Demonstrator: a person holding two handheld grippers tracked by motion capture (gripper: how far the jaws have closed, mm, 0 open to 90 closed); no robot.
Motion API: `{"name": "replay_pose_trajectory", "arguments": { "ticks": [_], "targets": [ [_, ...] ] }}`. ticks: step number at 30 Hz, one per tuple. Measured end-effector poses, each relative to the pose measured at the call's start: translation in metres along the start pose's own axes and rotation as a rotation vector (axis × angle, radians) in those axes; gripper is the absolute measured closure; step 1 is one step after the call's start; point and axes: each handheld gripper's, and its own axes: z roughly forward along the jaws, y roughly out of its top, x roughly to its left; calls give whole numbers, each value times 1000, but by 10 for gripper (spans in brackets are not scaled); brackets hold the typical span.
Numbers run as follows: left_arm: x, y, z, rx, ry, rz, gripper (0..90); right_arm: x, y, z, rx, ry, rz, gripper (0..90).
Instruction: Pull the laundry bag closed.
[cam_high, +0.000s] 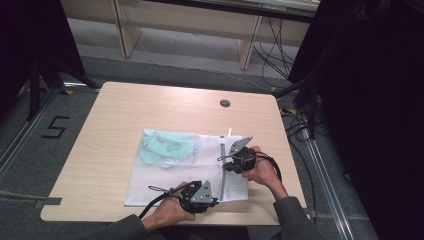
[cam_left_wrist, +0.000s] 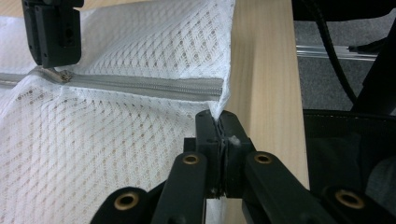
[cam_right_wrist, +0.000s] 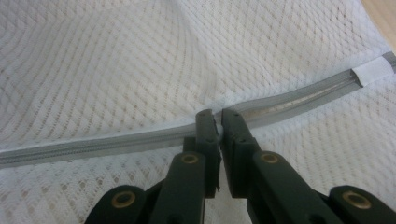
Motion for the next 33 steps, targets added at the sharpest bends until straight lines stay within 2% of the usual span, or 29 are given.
{"name": "replay_pose_trajectory", "arguments": {
  "ticks": [3,7,8,9,10,12,16,17,18,21,23,24,25,26,27,28,31,33],
  "targets": [
    [0,0,0,2,4,2,882,-2,0,1,-6,5,-3,867],
    [0,0,0,-1,12,10,884,0,1,0,-4,2,34,867],
    [-1,0,1,-5,12,6,884,-1,1,-1,-7,2,30,867],
    [-1,0,0,1,7,10,885,-2,2,-1,-11,-1,6,867],
    [-1,0,0,5,5,15,885,0,2,-1,-15,-1,29,868],
    [-1,0,0,3,3,13,886,-3,3,0,-10,-12,-5,868],
    [0,1,-1,3,2,12,886,-6,2,0,-10,-13,11,867],
    [-1,1,0,-4,-1,2,886,-8,2,0,-17,-18,11,867],
    [-1,1,-1,4,-5,11,886,-9,1,0,-19,-36,8,867],
    [-2,1,0,6,-4,19,886,-12,1,1,-7,-28,46,867],
    [-1,1,-1,4,-5,27,886,-14,1,3,-14,-28,36,867],
    [-1,1,0,0,-3,9,886,-14,2,4,-10,-37,39,867],
    [-1,1,-1,0,-6,12,886,-16,2,5,-3,-37,26,867],
    [-2,1,-1,1,-6,6,886,-15,3,5,-4,-44,44,867],
    [-2,1,-1,3,-7,7,886,-18,3,6,-8,-45,17,867],
    [-2,1,-1,5,-11,10,886,-20,4,6,-6,-43,12,867],
    [-3,1,0,1,-10,7,886,-23,4,8,-1,-60,42,867],
    [-3,1,0,3,-12,8,886,-26,4,11,-7,-58,36,867]
  ]
}}
